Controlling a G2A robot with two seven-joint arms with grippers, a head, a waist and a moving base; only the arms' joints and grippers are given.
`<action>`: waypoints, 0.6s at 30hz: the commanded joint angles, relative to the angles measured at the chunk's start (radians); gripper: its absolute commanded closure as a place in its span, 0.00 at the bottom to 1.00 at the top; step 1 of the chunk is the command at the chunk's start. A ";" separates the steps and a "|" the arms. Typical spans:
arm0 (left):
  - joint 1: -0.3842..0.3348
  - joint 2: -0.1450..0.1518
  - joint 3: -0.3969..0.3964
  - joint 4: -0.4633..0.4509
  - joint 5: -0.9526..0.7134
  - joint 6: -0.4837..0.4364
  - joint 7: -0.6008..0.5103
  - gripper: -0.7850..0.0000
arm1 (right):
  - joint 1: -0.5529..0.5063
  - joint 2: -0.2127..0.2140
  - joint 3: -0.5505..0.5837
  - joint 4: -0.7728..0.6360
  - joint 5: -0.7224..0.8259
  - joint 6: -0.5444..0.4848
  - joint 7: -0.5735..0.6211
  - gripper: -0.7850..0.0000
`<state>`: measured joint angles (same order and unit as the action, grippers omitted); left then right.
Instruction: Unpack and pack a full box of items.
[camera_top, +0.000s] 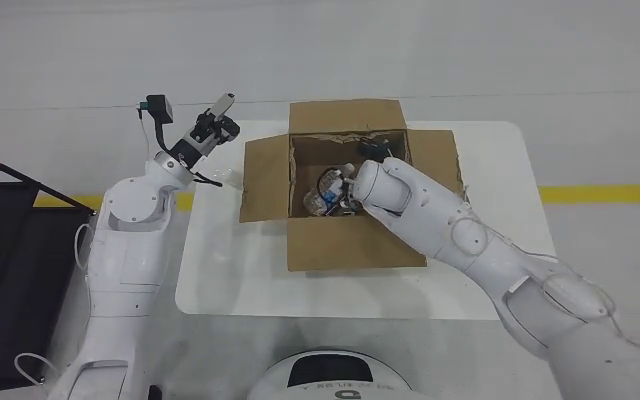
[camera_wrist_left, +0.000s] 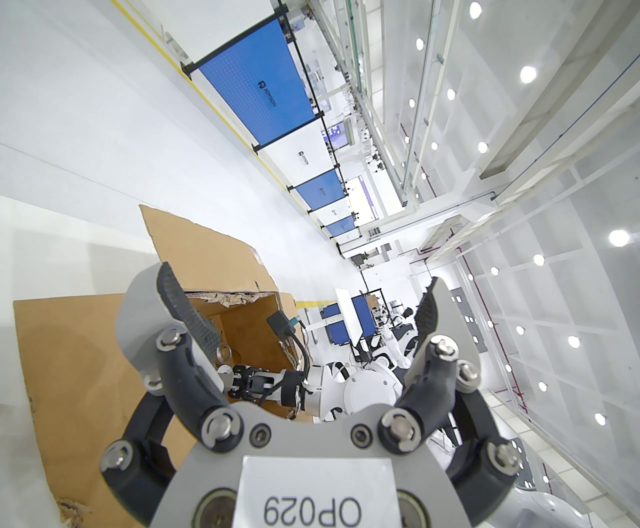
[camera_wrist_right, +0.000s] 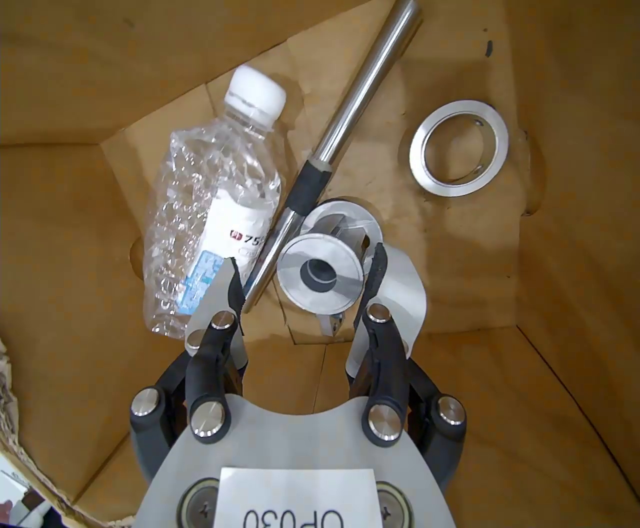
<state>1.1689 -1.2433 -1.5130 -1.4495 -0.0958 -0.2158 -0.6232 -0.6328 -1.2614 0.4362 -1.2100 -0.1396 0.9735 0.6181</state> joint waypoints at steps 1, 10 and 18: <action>0.000 0.000 0.000 0.000 -0.001 0.000 0.000 0.00 | 0.004 -0.010 -0.004 0.016 0.002 0.009 -0.004 0.51; 0.000 0.000 0.000 0.000 -0.001 0.000 0.000 0.00 | 0.012 -0.059 0.004 0.096 0.016 0.039 -0.054 0.99; 0.000 0.000 0.000 0.000 -0.001 0.000 0.000 0.00 | -0.069 -0.032 0.131 -0.061 0.031 0.038 -0.158 1.00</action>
<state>1.1689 -1.2433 -1.5130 -1.4495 -0.0958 -0.2158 -0.6232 -0.6870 -1.2998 0.5489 -1.2424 -0.1074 1.0120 0.4710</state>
